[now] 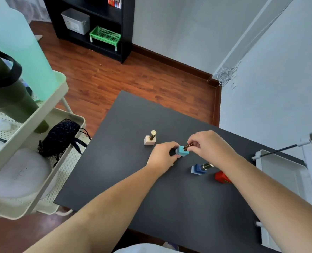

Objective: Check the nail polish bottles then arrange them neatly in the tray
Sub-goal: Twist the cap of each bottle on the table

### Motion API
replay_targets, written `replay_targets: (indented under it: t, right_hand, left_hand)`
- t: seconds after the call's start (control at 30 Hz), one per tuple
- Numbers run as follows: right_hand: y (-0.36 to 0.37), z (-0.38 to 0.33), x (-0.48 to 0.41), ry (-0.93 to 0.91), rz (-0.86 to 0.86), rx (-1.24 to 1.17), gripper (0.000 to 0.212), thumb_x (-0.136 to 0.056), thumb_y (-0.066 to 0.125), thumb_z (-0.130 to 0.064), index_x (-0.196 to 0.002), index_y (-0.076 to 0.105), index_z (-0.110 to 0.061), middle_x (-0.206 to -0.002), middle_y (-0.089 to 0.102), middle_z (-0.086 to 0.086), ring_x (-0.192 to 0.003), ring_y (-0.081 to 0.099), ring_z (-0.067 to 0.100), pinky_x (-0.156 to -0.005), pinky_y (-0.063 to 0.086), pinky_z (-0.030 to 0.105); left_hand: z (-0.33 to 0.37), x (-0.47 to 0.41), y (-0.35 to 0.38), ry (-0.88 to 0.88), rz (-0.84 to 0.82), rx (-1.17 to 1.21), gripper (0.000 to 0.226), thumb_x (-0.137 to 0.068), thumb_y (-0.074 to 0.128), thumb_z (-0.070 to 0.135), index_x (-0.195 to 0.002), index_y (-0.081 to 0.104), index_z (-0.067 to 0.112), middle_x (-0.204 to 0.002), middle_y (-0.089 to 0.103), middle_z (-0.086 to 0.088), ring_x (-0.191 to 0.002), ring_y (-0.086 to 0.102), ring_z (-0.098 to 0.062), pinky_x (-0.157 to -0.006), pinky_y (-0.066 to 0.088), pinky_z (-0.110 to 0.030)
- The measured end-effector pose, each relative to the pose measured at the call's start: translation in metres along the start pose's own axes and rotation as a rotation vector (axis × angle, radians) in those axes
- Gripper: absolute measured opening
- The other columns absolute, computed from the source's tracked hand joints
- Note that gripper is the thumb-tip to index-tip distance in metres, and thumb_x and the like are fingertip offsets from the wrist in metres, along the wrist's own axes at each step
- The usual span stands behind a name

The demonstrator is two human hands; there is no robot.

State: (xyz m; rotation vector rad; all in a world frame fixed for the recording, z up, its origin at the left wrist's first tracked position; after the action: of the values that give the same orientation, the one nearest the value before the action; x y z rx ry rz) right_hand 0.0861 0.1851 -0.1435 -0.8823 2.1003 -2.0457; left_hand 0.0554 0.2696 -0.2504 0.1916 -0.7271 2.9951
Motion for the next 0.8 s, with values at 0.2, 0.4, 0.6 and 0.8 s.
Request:
replay_targets:
  t: [0.2,0.4,0.6,0.8]
  right_hand:
    - [0.0007,-0.002,0.006,-0.02,0.006,-0.067,0.032,-0.081,0.067,-0.031,-0.111,0.059,-0.026,-0.1,0.064,-0.007,-0.09,0.06,0.015,-0.079,0.049,0.027]
    - [-0.0018,0.0013,0.0026,0.016,0.041,-0.022,0.03,-0.081,0.065,-0.041,-0.103,0.064,-0.021,-0.089,0.068,-0.002,-0.078,0.062,0.015,-0.066,0.048,0.024]
    - [-0.0033,-0.0012,-0.0017,0.006,0.051,0.028,0.025,-0.084,0.062,-0.038,-0.096,0.067,-0.016,-0.089,0.071,0.004,-0.078,0.062,0.017,-0.072,0.049,0.026]
    - [-0.0014,-0.0034,-0.0009,-0.014,0.023,-0.068,0.026,-0.082,0.067,-0.027,-0.107,0.064,-0.022,-0.103,0.07,0.001,-0.089,0.062,0.016,-0.081,0.053,0.03]
  left_hand:
    - [0.0001,0.0002,-0.0012,0.01,0.026,0.032,0.025,-0.083,0.069,0.016,-0.107,0.068,0.02,-0.102,0.069,0.005,-0.073,0.054,-0.006,-0.076,0.052,-0.027]
    - [0.0015,-0.0002,-0.0038,0.018,0.051,0.001,0.027,-0.081,0.07,0.017,-0.108,0.068,0.019,-0.105,0.069,0.003,-0.094,0.059,-0.01,-0.087,0.048,-0.026]
    - [0.0016,-0.0001,-0.0044,0.018,0.056,-0.024,0.028,-0.082,0.07,0.018,-0.11,0.068,0.018,-0.106,0.069,0.003,-0.094,0.059,-0.01,-0.086,0.046,-0.023]
    - [0.0039,-0.0003,-0.005,0.027,0.061,-0.034,0.029,-0.082,0.069,0.017,-0.111,0.067,0.017,-0.106,0.069,0.001,-0.094,0.059,-0.012,-0.085,0.046,-0.023]
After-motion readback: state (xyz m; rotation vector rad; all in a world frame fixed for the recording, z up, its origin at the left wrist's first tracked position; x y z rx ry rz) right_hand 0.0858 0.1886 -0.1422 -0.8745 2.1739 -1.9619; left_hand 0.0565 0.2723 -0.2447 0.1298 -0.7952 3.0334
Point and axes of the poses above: each hand's wrist, its own x-axis away from the middle knuckle, its own y-axis out of the palm, z = x × y, the point moved 9 cm from there along -x, towards the middle knuckle
